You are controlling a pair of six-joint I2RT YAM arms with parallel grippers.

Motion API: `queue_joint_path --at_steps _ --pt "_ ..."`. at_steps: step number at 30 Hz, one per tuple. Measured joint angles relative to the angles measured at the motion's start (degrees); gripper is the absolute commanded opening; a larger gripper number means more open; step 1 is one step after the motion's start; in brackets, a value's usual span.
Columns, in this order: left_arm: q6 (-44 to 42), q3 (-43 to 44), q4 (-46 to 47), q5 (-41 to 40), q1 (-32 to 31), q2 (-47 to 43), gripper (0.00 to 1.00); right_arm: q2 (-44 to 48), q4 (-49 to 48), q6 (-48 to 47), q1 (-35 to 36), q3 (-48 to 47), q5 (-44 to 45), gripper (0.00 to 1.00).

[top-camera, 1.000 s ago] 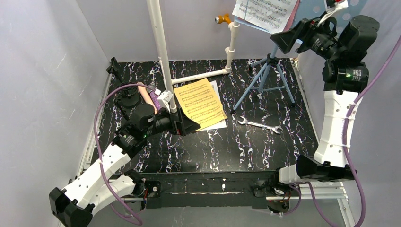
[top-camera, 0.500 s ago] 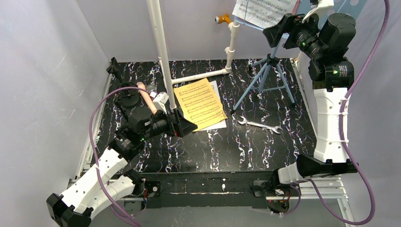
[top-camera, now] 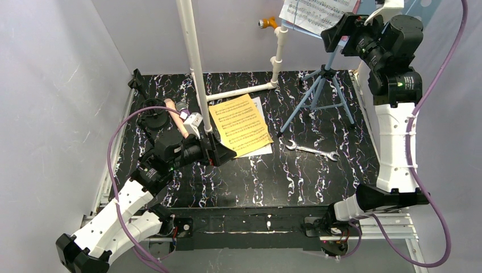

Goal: Pack up the instrument practice props
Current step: Pick up the sheet music from the music stand.

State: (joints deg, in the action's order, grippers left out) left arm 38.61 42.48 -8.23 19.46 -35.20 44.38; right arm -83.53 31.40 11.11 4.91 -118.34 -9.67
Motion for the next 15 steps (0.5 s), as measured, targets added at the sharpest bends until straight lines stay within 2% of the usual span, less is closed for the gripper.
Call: queue_joint_path --at_steps 15 --pt "-0.02 -1.01 -0.44 -1.07 0.0 -2.25 0.98 -3.85 -0.55 5.73 0.0 0.09 2.21 0.95"
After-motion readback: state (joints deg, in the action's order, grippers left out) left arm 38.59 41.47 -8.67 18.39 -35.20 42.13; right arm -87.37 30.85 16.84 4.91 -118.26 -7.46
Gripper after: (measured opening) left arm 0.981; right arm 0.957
